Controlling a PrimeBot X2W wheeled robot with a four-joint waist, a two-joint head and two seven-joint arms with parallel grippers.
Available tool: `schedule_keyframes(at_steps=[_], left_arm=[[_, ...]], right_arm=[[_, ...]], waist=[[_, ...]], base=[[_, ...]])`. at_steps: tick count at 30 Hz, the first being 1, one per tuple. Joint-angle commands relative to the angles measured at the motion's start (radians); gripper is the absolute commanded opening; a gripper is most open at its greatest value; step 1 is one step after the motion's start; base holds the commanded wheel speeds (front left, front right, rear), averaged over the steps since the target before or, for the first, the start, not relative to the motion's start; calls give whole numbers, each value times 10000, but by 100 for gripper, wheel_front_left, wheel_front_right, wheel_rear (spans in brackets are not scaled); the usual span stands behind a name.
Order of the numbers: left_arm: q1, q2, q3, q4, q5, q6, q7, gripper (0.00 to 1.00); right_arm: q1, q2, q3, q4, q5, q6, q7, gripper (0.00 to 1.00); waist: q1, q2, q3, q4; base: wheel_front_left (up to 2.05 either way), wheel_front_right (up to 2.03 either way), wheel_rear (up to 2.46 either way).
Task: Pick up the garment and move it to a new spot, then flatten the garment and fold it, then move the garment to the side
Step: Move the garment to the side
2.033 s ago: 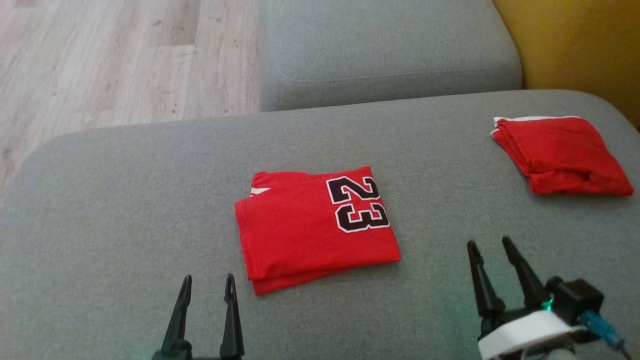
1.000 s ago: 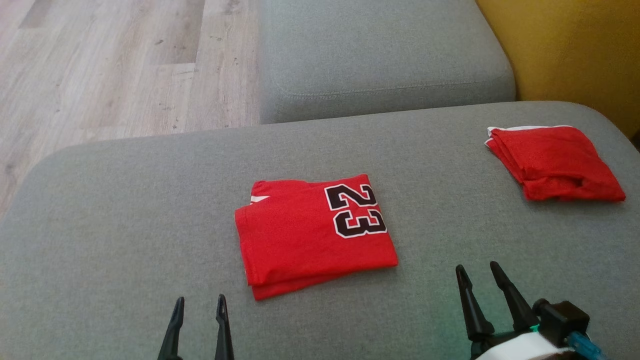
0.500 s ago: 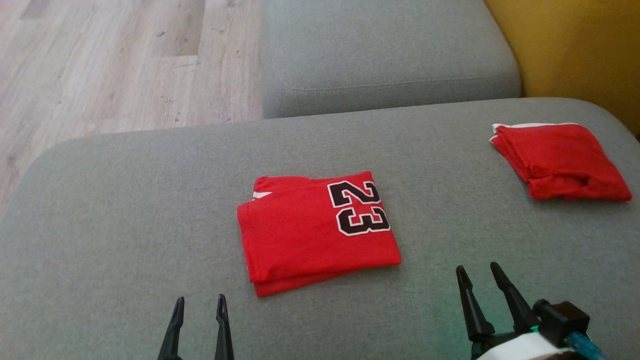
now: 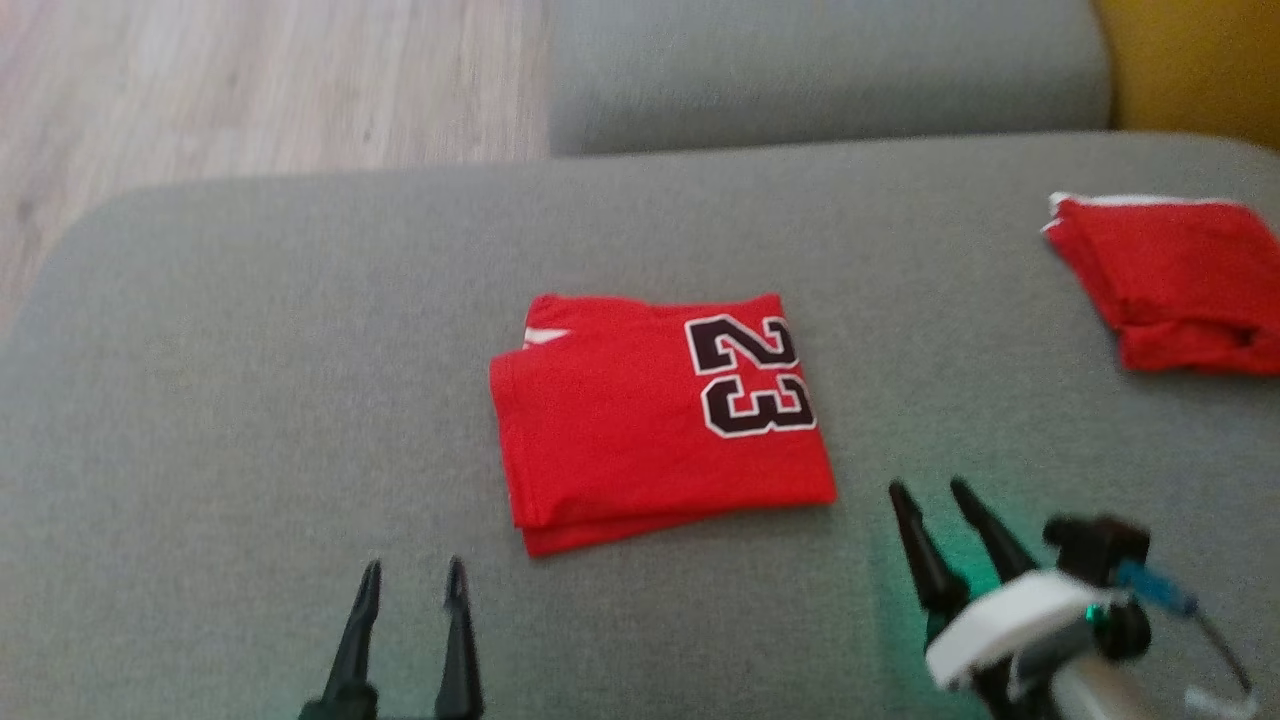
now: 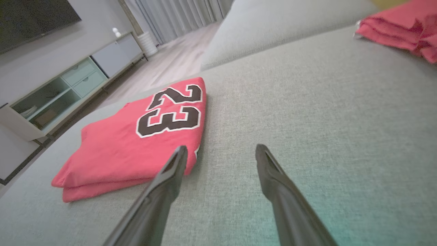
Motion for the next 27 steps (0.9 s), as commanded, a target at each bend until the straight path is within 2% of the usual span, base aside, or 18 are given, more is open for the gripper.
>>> schedule_keyframes(at_steps=[1, 6, 13, 22, 23, 24, 25, 26, 27], left_arm=[[-712, -68, 131, -356, -65, 78, -95, 100], [-1327, -68, -151, -360, -102, 129, -95, 100], [-2048, -68, -553, -184, -44, 68, -95, 100], [-2321, -68, -910, -143, -151, 160, -95, 100], [-2330, -68, -913, -136, -153, 164, -95, 100], [-2341, -68, -915, -133, -153, 170, -95, 100], [-2352, -68, -927, -133, -155, 176, -95, 100], [-2352, -68, -927, -133, -155, 176, -95, 100], [-2360, -68, -936, -134, -158, 184, -95, 100]], right_arm=[[-740, -265, 240, -188, 329, -9, 213, 100], [-1889, -646, 631, -8, 1918, -9, 1524, 100], [-2958, -1215, 1507, -140, 4621, -9, 3430, 100], [-3577, -1430, 2072, 151, 6182, -9, 3921, 100], [-3613, -1470, 2127, 166, 6287, -9, 3925, 88], [-3647, -1515, 2175, 178, 6378, -9, 3914, 71], [-3673, -1562, 2214, 189, 6475, -9, 3902, 49], [-3673, -1562, 2214, 189, 6475, -9, 3902, 49], [-3700, -1611, 2255, 199, 6560, -9, 3889, 42]], waist=[[0, 0, 516, 166], [0, 0, 1293, 376], [0, 0, 1766, 717], [0, 0, 1908, 1109], [0, 0, 1920, 1142], [0, 0, 1931, 1169], [0, 0, 1944, 1202], [0, 0, 1944, 1202], [0, 0, 1952, 1224]], base=[[0, 0, 0], [0, 0, 0], [0, 0, 0], [0, 0, 0], [0, 0, 0], [0, 0, 0], [0, 0, 0], [0, 0, 0], [0, 0, 0]])
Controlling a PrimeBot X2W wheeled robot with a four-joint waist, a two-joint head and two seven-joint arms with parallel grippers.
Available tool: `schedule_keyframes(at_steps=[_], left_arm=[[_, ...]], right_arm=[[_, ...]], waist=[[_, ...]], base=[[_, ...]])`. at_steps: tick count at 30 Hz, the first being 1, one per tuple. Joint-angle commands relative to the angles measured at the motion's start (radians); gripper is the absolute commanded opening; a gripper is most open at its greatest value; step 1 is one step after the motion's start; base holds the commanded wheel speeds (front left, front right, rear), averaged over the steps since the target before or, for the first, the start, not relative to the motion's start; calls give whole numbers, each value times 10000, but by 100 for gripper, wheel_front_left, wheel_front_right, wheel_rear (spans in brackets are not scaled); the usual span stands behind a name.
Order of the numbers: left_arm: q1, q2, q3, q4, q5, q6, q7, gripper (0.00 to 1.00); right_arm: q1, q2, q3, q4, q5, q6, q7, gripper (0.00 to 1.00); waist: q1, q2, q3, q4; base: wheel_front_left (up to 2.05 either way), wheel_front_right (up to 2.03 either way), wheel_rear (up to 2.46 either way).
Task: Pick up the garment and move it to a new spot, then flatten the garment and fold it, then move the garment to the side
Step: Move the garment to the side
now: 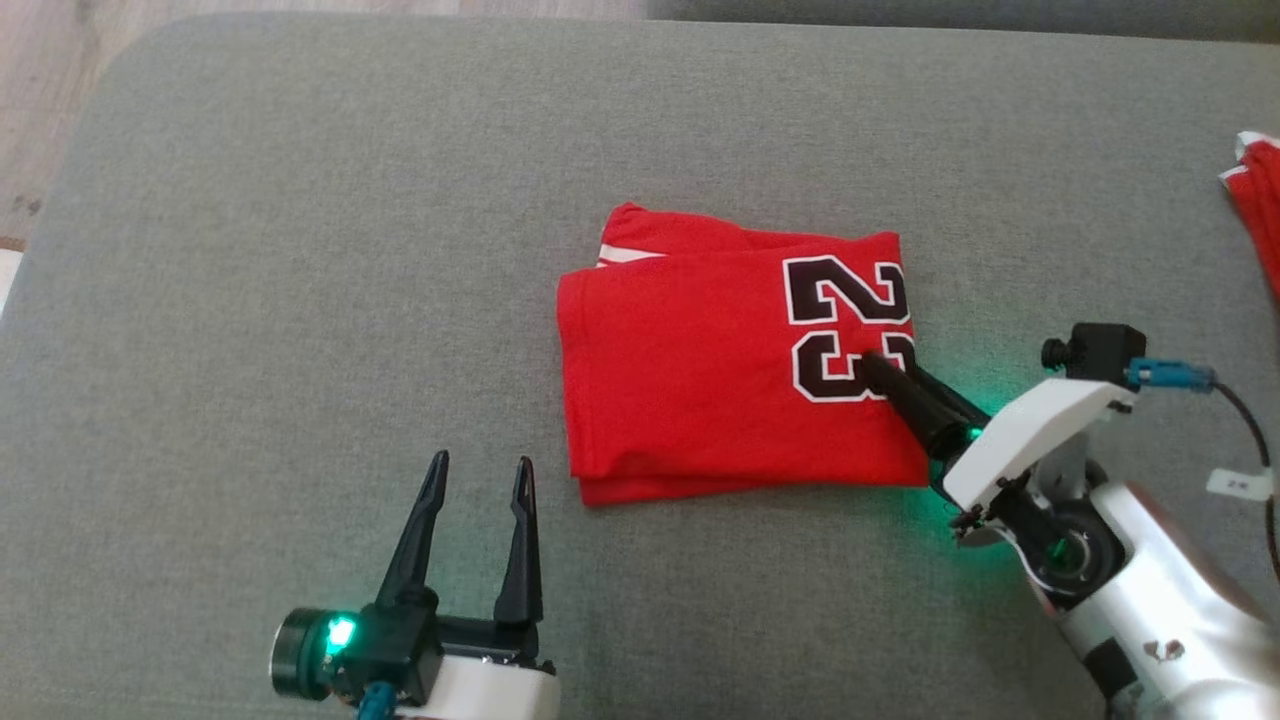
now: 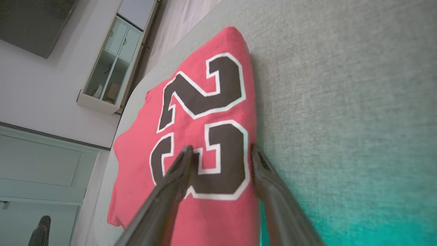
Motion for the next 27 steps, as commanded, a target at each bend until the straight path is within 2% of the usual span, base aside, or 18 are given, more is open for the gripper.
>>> schedule_keyframes(at_steps=[1, 3, 8, 14, 20, 27], left_arm=[[-336, -45, 228, -261, -102, 100, -95, 100], [-340, -45, 195, -267, -112, 121, -95, 100], [-317, -45, 175, -275, -139, 188, -95, 100], [-302, -45, 274, -281, -87, 167, -95, 100], [-531, -45, 303, -299, 70, 91, -95, 100], [-1006, -45, 238, -450, 48, 54, -95, 100]], right_arm=[[-188, -161, 208, -156, 172, -9, -33, 27], [-231, -277, 276, -157, 335, -9, -59, 0], [-272, -570, 434, -272, 764, -9, -80, 0], [-428, -1153, 578, -401, 796, -9, -362, 0], [-796, -2376, 608, -627, 590, -9, -273, 0], [-1792, -3999, 78, -829, 278, -9, -349, 0]], waist=[[0, 0, 15, 37], [0, 0, 23, 77], [0, 0, 14, 32], [0, 0, 66, -569], [0, 0, 313, -1456], [0, 0, 973, -2219]], base=[[0, 0, 0], [0, 0, 0], [0, 0, 0], [0, 0, 0], [0, 0, 0], [0, 0, 0]])
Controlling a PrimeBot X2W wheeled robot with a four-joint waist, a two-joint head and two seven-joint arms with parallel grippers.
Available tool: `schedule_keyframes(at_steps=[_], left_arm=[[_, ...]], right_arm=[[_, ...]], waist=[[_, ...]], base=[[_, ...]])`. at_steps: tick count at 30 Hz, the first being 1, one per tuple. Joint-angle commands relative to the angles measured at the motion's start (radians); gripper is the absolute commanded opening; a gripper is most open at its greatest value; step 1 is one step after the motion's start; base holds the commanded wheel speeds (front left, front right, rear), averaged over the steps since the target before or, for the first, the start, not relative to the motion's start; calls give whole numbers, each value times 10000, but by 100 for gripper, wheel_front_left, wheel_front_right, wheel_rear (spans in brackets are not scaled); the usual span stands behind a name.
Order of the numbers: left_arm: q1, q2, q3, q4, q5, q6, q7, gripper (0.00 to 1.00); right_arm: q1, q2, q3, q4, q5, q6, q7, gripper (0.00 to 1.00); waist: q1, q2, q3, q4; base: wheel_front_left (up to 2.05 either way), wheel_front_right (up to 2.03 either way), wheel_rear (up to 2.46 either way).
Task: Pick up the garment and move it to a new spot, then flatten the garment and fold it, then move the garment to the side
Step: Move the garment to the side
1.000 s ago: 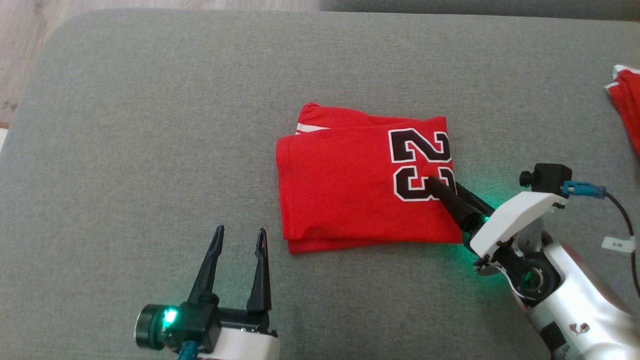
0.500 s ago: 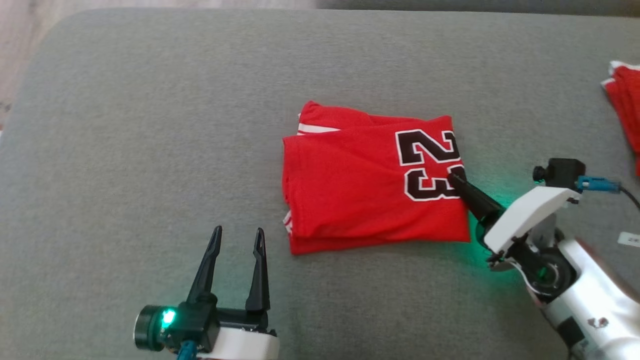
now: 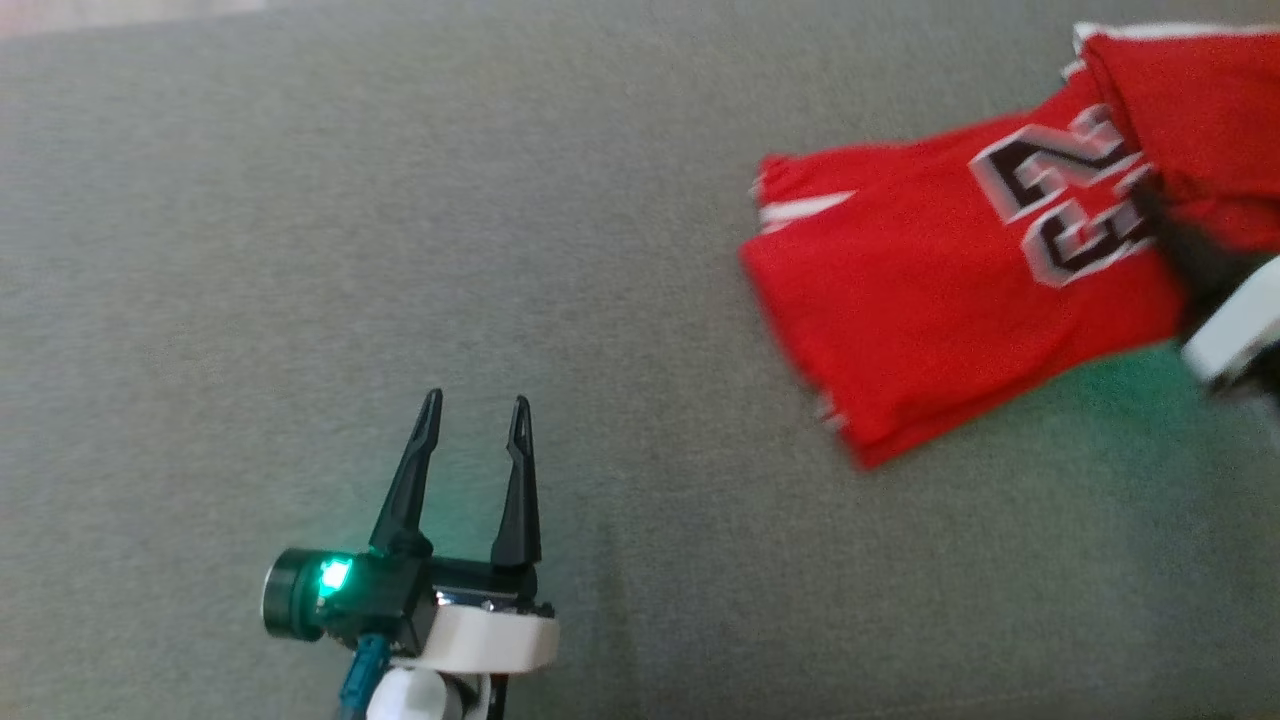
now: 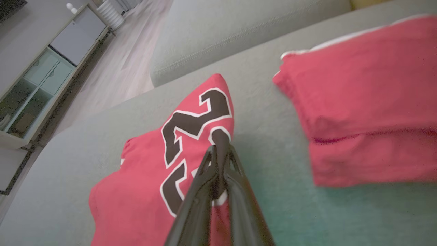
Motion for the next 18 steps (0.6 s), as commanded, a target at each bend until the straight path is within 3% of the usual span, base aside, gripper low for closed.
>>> schedule_keyframes(at_steps=[1, 11, 18], left_arm=[[-249, -41, 246, -320, 46, -13, -92, 100], [-833, -41, 298, -232, 254, -185, -92, 100], [-993, -41, 352, -243, 287, -128, -92, 100]], right_arm=[[-399, -574, -194, -312, -156, -9, -157, 0], [-2253, -1581, -648, 11, -799, -9, -137, 0], [-2695, -2155, -1147, 762, -1085, -9, 125, 0]], waist=[[0, 0, 424, -361], [0, 0, 1259, -551], [0, 0, 1444, -538]], base=[[0, 0, 0], [0, 0, 0], [0, 0, 0]])
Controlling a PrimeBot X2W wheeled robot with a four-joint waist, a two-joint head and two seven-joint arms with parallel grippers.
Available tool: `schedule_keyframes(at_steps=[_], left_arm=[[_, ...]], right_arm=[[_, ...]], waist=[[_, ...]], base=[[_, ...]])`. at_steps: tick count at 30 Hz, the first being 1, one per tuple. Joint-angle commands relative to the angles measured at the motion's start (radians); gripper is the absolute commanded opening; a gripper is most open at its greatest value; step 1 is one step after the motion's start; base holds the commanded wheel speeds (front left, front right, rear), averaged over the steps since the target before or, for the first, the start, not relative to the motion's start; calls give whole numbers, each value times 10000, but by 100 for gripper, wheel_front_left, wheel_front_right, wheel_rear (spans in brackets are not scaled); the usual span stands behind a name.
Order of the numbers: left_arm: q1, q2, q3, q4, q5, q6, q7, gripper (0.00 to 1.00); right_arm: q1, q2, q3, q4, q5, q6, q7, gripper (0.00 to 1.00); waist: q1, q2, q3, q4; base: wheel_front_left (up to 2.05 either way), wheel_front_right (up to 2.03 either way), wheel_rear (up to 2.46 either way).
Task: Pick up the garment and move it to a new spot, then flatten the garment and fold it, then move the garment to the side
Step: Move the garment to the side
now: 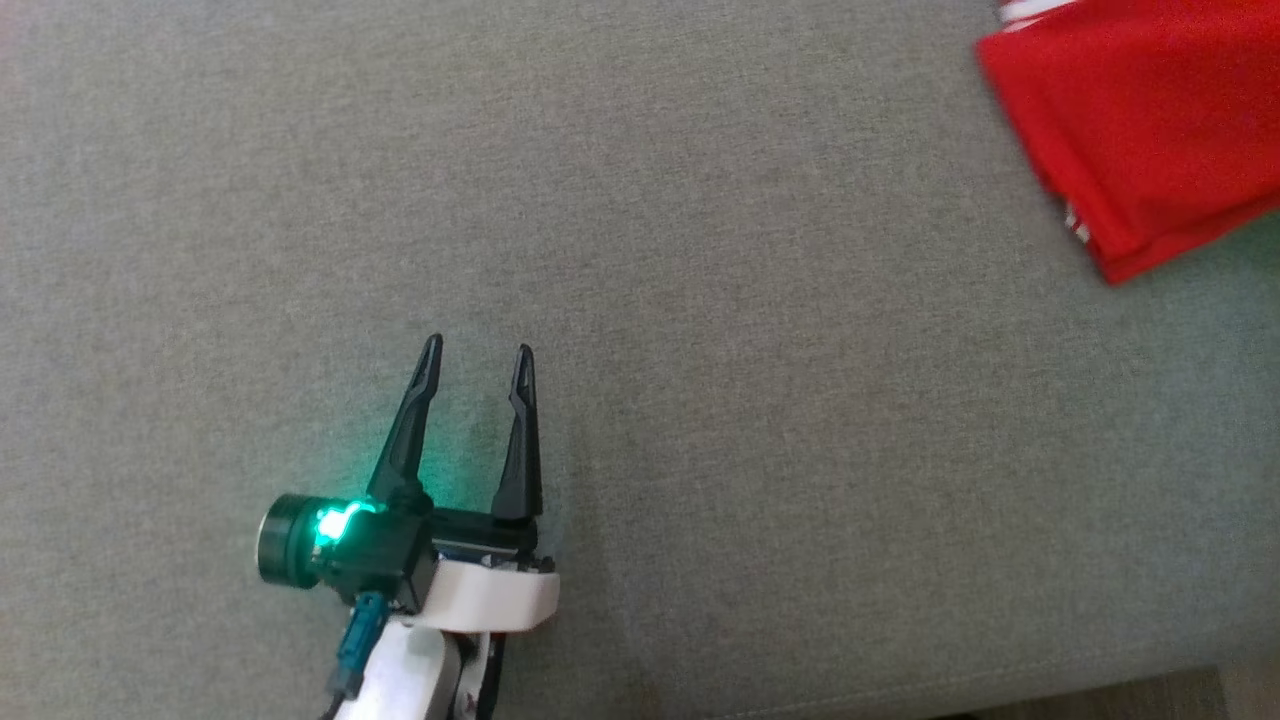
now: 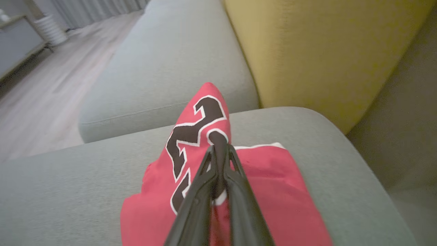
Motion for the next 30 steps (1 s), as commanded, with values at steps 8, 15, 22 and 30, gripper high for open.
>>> schedule_keyframes(at_steps=[8, 15, 22, 30], left_arm=[[-199, -40, 510, -348, -74, 91, -80, 100], [-265, -40, 806, -305, -147, 18, -80, 100], [237, -40, 1128, -354, -287, 35, -80, 100], [1610, -40, 1322, -453, -632, 192, -80, 100]], right_arm=[[200, -324, -918, 1264, -829, -9, 67, 100], [397, 617, -918, 1302, -2064, -9, -489, 100], [2013, 1986, -251, 298, -2651, -9, -1501, 100], [4492, 4022, 989, -221, -3692, -9, -3524, 100]], waist=[[-1, 0, 79, -263], [-1, 0, -438, -363], [-1, 0, -1797, -141], [-1, 0, -3745, 230]], base=[[0, 0, 0], [0, 0, 0], [0, 0, 0], [0, 0, 0]])
